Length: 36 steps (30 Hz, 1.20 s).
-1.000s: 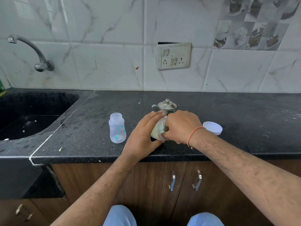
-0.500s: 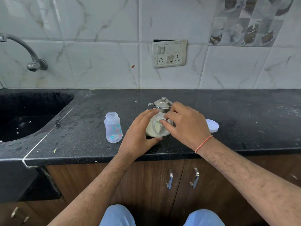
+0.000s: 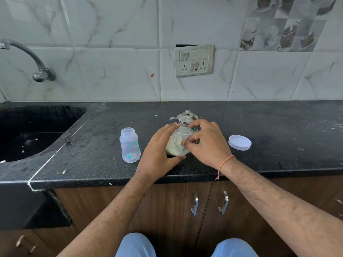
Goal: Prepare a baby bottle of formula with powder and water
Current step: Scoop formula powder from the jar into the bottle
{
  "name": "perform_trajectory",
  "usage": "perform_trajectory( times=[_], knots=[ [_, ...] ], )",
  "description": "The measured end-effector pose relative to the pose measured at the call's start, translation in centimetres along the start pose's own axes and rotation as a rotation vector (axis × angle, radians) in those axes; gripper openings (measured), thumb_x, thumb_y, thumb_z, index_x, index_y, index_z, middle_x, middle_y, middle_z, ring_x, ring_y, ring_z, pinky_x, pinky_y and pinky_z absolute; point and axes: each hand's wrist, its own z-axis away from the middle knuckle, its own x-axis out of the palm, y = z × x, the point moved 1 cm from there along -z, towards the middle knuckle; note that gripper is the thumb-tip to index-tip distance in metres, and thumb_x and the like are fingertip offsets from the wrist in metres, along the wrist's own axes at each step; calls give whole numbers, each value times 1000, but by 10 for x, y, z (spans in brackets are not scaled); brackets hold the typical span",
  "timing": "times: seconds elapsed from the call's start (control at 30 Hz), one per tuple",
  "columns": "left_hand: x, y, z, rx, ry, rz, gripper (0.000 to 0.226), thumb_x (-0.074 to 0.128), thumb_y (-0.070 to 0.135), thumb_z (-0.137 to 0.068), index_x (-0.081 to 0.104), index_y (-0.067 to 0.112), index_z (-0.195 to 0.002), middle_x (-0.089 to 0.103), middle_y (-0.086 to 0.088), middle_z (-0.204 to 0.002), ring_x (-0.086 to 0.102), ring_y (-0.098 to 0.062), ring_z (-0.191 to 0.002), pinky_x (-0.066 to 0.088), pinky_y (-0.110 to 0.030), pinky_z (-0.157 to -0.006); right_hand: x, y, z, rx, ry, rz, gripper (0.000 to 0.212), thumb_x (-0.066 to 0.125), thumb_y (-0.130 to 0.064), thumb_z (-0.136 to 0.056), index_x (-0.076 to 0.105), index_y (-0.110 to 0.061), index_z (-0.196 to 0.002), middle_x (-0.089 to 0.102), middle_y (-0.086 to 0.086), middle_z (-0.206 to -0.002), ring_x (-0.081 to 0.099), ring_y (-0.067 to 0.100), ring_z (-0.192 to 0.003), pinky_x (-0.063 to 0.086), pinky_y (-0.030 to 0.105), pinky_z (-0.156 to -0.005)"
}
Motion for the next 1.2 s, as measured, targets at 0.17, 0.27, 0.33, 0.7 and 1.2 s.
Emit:
perform_trajectory(
  times=[0.17,0.27,0.33,0.7,1.2],
  knots=[
    [0,-2,0,-37,8,14,96,99,30,-78,50,25,-161,51,14,-164,44,-3,-154,40,-34,-127,-2,0,-6,136,24,-233,13,85,-38,-87,87,-27,-79,61,-21,-122,48,10,-120,39,30,-95],
    [-1,-1,-1,-80,10,25,97,98,32,-78,48,31,-162,51,19,-163,44,0,-153,39,-30,-127,-10,0,-10,181,74,-356,11,86,-32,-85,87,-25,-77,64,-20,-116,58,4,-112,43,27,-93],
    [-2,0,-1,-101,17,37,97,98,33,-78,48,32,-161,52,20,-161,45,0,-151,39,-30,-126,-18,1,-13,193,95,-394,10,86,-30,-85,87,-24,-77,66,-19,-113,61,-2,-105,41,22,-89],
    [-4,-3,-4,-261,39,97,103,95,54,-77,40,42,-163,55,27,-157,51,2,-146,44,-32,-123,-32,12,-20,358,87,-746,16,83,-26,-89,86,-12,-83,73,-8,-108,63,3,-96,44,23,-77],
    [-3,-8,-5,-294,51,100,99,93,58,-76,44,42,-160,58,26,-154,53,0,-144,48,-40,-121,-23,14,-25,213,162,-575,10,83,-32,-90,86,-24,-87,67,-7,-112,64,5,-101,51,22,-88]
  ],
)
